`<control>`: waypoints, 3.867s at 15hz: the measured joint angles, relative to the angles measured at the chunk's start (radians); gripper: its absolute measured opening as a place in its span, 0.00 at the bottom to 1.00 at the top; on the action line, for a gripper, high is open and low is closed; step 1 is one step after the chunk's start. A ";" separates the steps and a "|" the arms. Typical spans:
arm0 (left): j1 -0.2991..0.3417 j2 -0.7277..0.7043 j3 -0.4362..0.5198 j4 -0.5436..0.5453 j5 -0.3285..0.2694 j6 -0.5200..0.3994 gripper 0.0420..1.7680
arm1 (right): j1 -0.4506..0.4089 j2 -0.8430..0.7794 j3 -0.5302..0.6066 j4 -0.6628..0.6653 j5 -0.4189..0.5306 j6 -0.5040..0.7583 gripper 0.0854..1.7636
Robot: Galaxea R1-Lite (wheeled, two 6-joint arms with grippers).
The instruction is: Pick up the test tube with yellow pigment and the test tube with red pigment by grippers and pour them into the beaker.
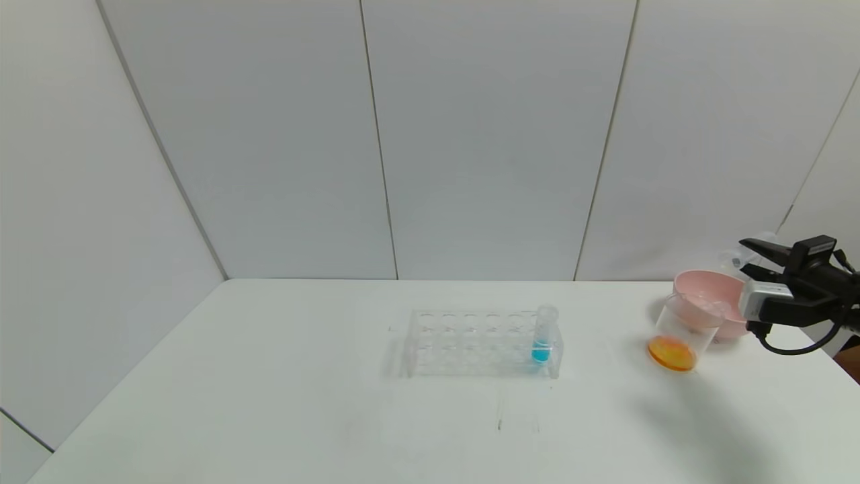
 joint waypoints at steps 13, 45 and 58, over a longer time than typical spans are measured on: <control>0.000 0.000 0.000 0.000 0.000 0.000 1.00 | 0.033 0.003 -0.044 0.017 -0.043 0.331 0.24; 0.000 0.000 0.000 0.000 0.000 0.000 1.00 | -0.021 0.185 -0.066 -0.089 -0.165 1.412 0.75; 0.000 0.000 0.000 0.000 0.000 0.000 1.00 | -0.081 -0.660 0.089 0.095 -0.157 1.868 0.93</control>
